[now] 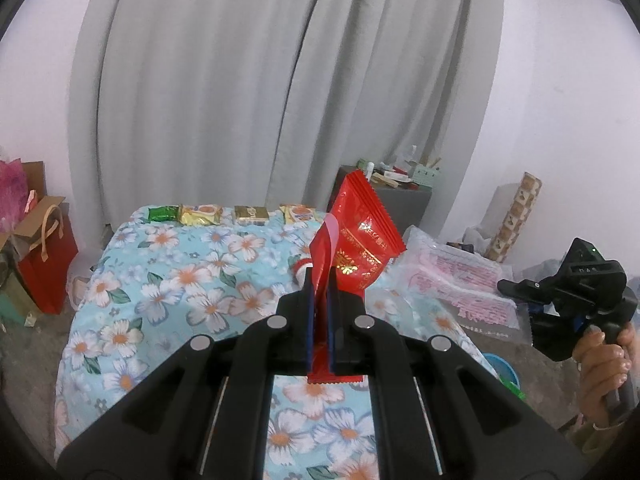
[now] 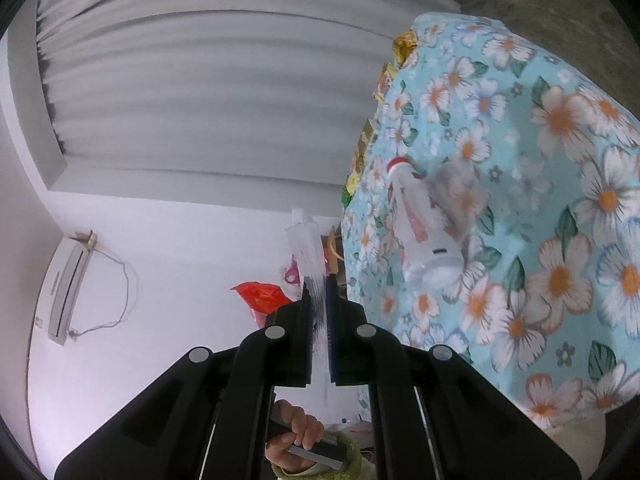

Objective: Collect trash
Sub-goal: 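Carry the red packet and clear wrapper toward the blue wastebasket with both tools, then open both tools over the blue wastebasket to drop packet and wrapper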

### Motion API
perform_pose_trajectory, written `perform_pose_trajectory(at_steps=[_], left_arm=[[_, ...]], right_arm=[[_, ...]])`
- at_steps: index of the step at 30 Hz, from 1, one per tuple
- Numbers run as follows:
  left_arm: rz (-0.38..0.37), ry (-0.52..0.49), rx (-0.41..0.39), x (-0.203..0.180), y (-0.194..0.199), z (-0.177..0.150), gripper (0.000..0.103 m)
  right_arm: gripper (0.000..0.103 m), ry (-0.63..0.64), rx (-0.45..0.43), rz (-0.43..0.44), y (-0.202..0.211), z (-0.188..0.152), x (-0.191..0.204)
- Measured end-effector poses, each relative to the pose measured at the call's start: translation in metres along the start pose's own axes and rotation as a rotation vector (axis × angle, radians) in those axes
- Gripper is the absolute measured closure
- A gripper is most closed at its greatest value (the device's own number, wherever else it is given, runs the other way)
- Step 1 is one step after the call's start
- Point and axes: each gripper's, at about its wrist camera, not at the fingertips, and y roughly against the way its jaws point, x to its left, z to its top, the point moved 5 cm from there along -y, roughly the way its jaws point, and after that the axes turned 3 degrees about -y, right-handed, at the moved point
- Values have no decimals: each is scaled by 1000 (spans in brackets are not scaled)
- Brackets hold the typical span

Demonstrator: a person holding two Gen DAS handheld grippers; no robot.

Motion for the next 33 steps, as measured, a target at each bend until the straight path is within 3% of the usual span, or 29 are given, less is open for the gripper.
perform_pose_trajectory(at_steps=[9, 16, 23, 28, 33], left_arm=[[-53, -47, 19, -34, -2, -4, 100], [-146, -103, 48, -79, -21, 4, 100], [-337, -169, 108, -160, -53, 10, 100], [-453, -257, 194, -231, -82, -3, 100], [-537, -331, 311, -305, -117, -33, 100]], right_arm=[[97, -6, -59, 29, 32, -2, -12], [97, -36, -199, 53, 102, 2, -35], [97, -45, -504, -32, 232, -9, -58], [97, -103, -725, -126, 317, -28, -94], [97, -202, -836, -190, 359, -33, -139]])
